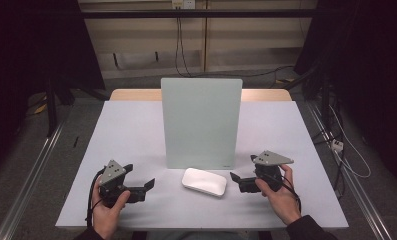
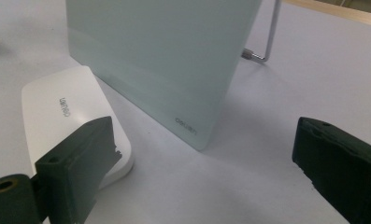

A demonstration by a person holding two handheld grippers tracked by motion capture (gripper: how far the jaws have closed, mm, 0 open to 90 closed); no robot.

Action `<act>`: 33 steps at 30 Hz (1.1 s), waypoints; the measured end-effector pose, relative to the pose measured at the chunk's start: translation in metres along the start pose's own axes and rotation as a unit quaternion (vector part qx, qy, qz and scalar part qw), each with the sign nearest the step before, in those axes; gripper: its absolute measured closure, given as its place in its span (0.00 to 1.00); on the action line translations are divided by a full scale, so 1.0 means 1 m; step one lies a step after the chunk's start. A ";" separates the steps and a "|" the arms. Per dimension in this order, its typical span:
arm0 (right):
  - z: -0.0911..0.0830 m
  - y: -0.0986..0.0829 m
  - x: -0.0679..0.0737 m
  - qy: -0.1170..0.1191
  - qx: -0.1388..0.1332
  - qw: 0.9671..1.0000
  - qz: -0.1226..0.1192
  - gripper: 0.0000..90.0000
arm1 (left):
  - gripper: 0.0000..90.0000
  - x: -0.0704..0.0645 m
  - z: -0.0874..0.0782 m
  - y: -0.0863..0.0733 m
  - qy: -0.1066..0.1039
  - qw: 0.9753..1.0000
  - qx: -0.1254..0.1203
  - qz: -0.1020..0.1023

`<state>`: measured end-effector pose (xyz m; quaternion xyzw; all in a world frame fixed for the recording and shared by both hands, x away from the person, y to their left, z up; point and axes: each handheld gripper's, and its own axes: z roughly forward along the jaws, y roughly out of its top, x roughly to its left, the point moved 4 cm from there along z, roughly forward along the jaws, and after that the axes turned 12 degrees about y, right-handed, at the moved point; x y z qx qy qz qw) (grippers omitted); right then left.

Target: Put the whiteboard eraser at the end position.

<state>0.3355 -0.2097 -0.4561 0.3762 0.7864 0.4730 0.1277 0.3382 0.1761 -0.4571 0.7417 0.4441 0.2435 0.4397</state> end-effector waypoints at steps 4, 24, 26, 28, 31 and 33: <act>-0.008 -0.004 -0.005 -0.017 -0.007 1.000 0.010 0.06 | 0.06 0.001 -0.001 0.001 0.003 1.000 -0.001 -0.004; -0.030 -0.028 -0.020 -0.050 -0.030 0.997 0.044 0.07 | 0.06 0.003 -0.002 0.001 0.005 1.000 -0.003 -0.005; -0.031 -0.029 -0.022 -0.051 -0.032 0.997 0.047 0.07 | 0.06 0.002 -0.002 0.001 0.006 1.000 -0.004 0.000; -0.032 -0.028 -0.023 -0.054 -0.037 0.997 0.049 0.07 | 0.06 0.002 -0.002 0.001 0.005 1.000 -0.004 0.002; -0.033 -0.027 -0.023 -0.054 -0.041 0.997 0.048 0.07 | 0.06 0.003 -0.002 0.002 0.006 1.000 -0.004 0.001; -0.033 -0.027 -0.023 -0.053 -0.040 0.997 0.049 0.07 | 0.06 0.003 -0.002 0.002 0.005 1.000 -0.004 0.002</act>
